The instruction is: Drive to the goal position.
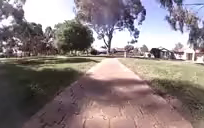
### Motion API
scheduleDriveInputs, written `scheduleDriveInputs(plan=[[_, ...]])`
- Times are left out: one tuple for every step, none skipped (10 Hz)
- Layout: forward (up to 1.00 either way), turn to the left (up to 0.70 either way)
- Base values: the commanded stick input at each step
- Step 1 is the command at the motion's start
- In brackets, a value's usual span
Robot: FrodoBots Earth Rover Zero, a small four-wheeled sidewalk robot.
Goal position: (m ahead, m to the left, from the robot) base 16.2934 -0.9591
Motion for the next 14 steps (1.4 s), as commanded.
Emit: scheduleDriveInputs(plan=[[0.68, 0.0], [0.68, 0.0], [0.68, 0.0], [0.68, 0.0], [0.68, 0.0], [0.68, 0.0], [0.68, 0.0], [0.68, 0.0], [0.68, 0.0], [0.68, 0.0], [0.68, 0.0], [0.68, 0.0], [0.68, 0.0], [0.68, 0.0]])
